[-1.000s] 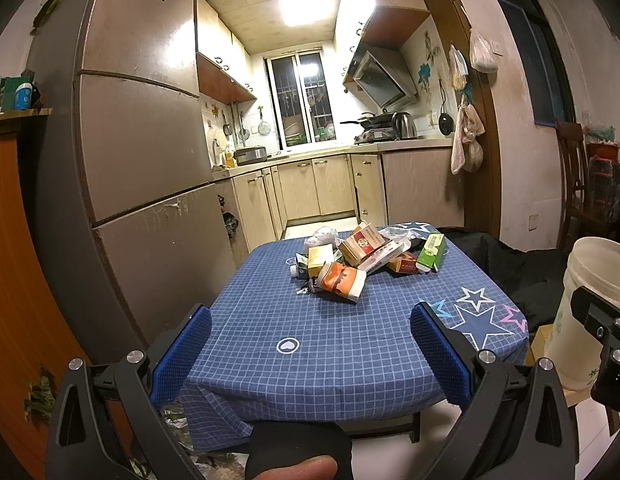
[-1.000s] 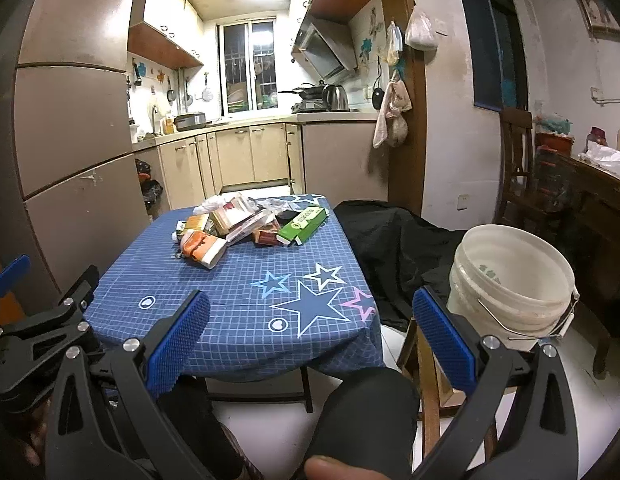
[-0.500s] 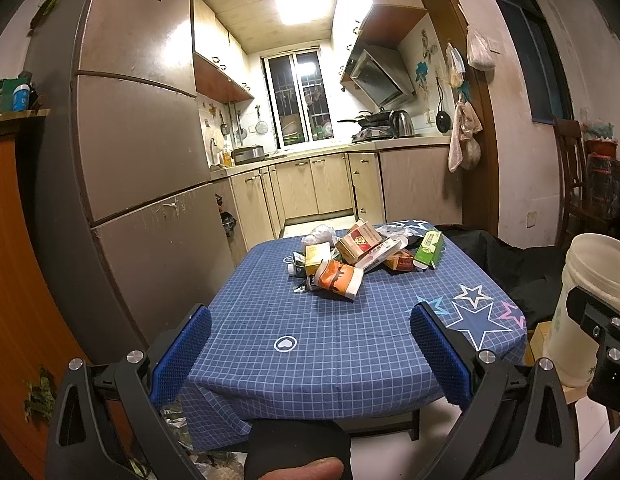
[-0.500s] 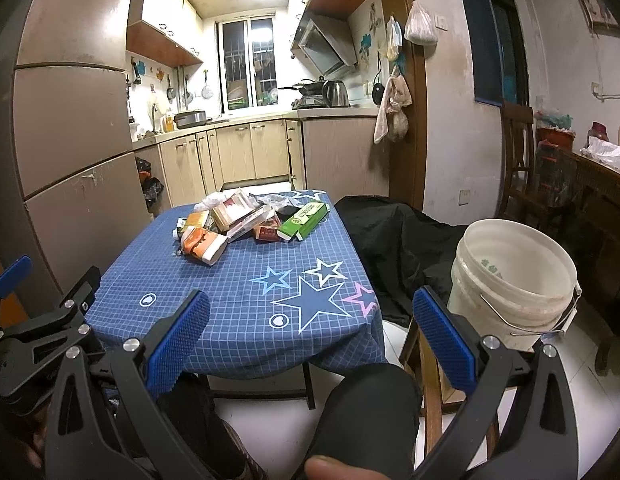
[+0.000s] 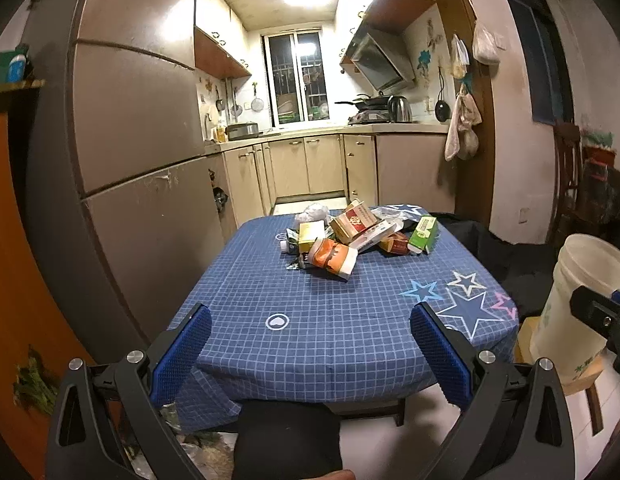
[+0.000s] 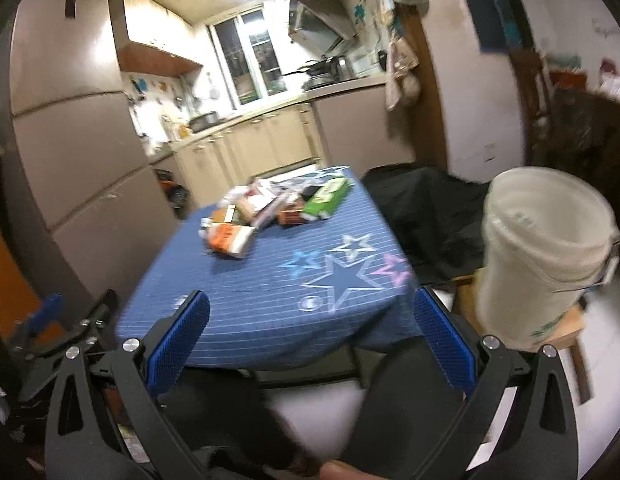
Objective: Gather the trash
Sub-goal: 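Move both tools forward toward the trash pile on the table, then grasp the orange-white paper cup with the right tool while the left tool grasps the black snack bag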
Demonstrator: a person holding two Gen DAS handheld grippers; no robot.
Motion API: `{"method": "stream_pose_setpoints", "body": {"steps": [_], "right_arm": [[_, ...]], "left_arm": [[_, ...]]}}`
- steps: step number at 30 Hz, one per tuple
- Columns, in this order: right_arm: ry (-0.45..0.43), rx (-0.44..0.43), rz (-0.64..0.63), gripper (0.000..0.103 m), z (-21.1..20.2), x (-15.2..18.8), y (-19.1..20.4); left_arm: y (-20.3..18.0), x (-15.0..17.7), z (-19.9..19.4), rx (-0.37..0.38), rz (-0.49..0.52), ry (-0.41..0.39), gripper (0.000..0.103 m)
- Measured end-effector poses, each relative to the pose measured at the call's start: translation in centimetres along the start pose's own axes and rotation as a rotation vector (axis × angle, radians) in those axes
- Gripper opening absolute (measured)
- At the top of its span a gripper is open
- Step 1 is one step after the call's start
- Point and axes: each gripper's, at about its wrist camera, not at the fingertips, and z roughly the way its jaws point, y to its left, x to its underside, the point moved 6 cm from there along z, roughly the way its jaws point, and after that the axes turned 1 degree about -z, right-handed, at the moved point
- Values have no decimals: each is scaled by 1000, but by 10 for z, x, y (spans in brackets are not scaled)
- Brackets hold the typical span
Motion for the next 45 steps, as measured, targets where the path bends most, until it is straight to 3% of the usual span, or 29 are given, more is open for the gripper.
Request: {"method": "stream_pose_setpoints", "body": {"steps": [7, 15, 23, 28, 33, 35, 40, 44, 45], "right_arm": [[102, 4, -3, 98, 34, 2, 5], [104, 86, -102, 98, 80, -11, 1], [229, -13, -169, 98, 170, -12, 10], [249, -103, -340, 93, 215, -24, 46], [273, -216, -561, 93, 260, -40, 104], [275, -212, -696, 98, 284, -39, 128], [314, -214, -925, 98, 332, -22, 167], [324, -96, -999, 97, 372, -19, 171], [344, -110, -984, 83, 377, -17, 168]], "left_arm": [[-4, 5, 28, 40, 2, 76, 100], [0, 7, 78, 10, -13, 156, 100], [40, 22, 159, -30, -61, 276, 99], [58, 30, 211, -28, -104, 350, 98], [86, 26, 238, -68, -151, 344, 98], [100, 25, 247, -96, -177, 345, 98], [134, 25, 261, -146, -233, 350, 98], [153, 26, 270, -167, -252, 350, 98], [155, 25, 272, -169, -255, 352, 98]]}}
